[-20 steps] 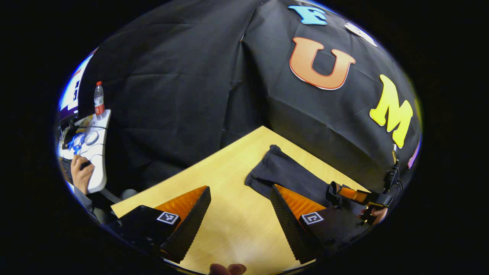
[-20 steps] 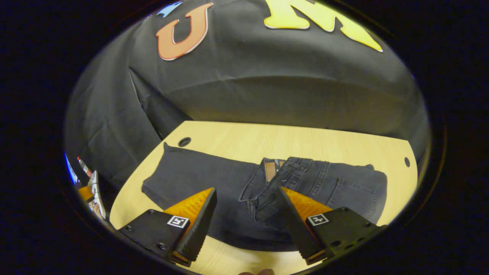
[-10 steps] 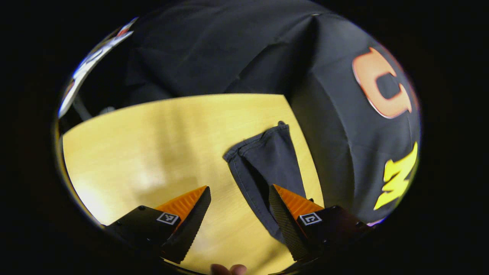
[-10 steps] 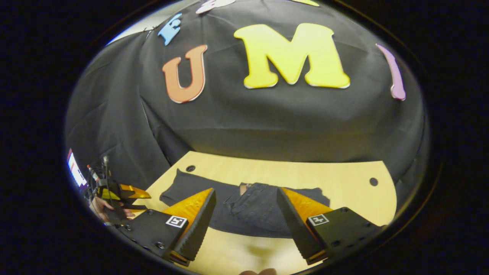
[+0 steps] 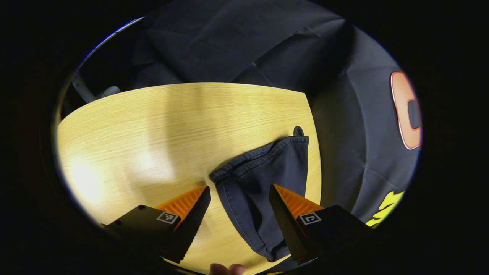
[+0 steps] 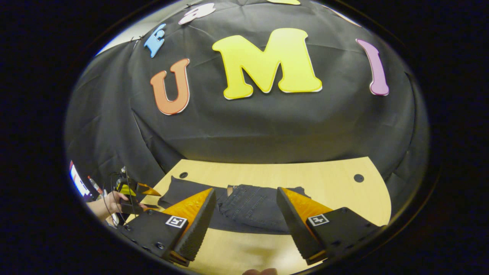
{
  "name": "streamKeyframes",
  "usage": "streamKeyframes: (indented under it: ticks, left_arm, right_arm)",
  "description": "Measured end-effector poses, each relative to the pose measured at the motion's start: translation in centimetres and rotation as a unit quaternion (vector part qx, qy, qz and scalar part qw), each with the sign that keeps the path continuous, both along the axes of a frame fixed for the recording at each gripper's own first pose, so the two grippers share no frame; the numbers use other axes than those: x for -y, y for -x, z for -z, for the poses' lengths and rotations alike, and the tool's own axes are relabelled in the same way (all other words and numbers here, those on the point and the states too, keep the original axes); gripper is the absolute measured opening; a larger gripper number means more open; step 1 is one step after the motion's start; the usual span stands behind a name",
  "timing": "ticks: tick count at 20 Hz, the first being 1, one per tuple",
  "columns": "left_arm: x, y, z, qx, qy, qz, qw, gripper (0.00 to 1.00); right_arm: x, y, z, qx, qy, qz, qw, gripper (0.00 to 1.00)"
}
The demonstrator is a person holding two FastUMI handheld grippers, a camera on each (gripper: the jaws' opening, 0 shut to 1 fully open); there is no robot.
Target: Grasp the waist and the cuffs of the jeans and fold them to make the two legs overlap; first hold the waist and fold one-third of the jeans toward the cuffs, then hold the cuffs and fold the remaining one-third in the same direction to finish folding.
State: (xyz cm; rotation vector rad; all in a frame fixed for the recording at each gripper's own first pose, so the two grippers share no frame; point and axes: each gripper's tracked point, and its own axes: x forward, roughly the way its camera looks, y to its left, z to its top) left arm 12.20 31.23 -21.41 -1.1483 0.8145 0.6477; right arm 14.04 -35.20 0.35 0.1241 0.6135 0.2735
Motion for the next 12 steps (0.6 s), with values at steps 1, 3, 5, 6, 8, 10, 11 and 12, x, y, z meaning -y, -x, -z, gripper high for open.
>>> streamKeyframes:
  ticks: [1,3,5,6,8,10,11,12]
  left_arm:
    - [-0.1,-0.2,0.6,-0.011,-0.005,0.007,1.0,0.99]
    - [-0.2,-0.4,1.2,-0.031,-0.004,0.008,0.999,0.98]
    - [-0.6,-0.8,1.5,-0.033,-0.007,0.01,0.999,0.98]
    - [-0.6,-0.8,1.5,-0.041,-0.005,0.012,0.999,0.98]
    - [-0.4,-1.0,1.7,-0.062,-0.009,0.021,0.998,0.98]
    - [-0.8,-0.6,2.3,-0.098,-0.025,0.022,0.995,0.96]
    - [-0.9,-0.4,3.0,-0.116,-0.036,0.023,0.992,0.93]
    - [-1.2,0.1,2.9,-0.13,-0.047,0.017,0.99,0.79]
  right_arm:
    - [0.1,-0.1,0.2,-0.002,-0.002,0.001,1.0,0.98]
    - [0.2,-0.4,0.3,-0.002,0.002,0.0,1.0,0.94]
    - [0.5,-0.4,0.2,-0.001,0.007,0.0,1.0,0.94]
    - [0.8,-0.3,0.5,-0.004,0.008,0.0,1.0,0.94]
    - [1.4,0.1,1.6,-0.019,0.007,0.004,1.0,0.98]
    - [2.0,0.8,2.6,-0.039,0.002,0.01,0.999,0.99]
    - [2.5,1.3,3.3,-0.047,0.001,0.014,0.999,0.94]
    - [3.0,1.4,3.8,-0.054,0.0,0.02,0.998,0.94]
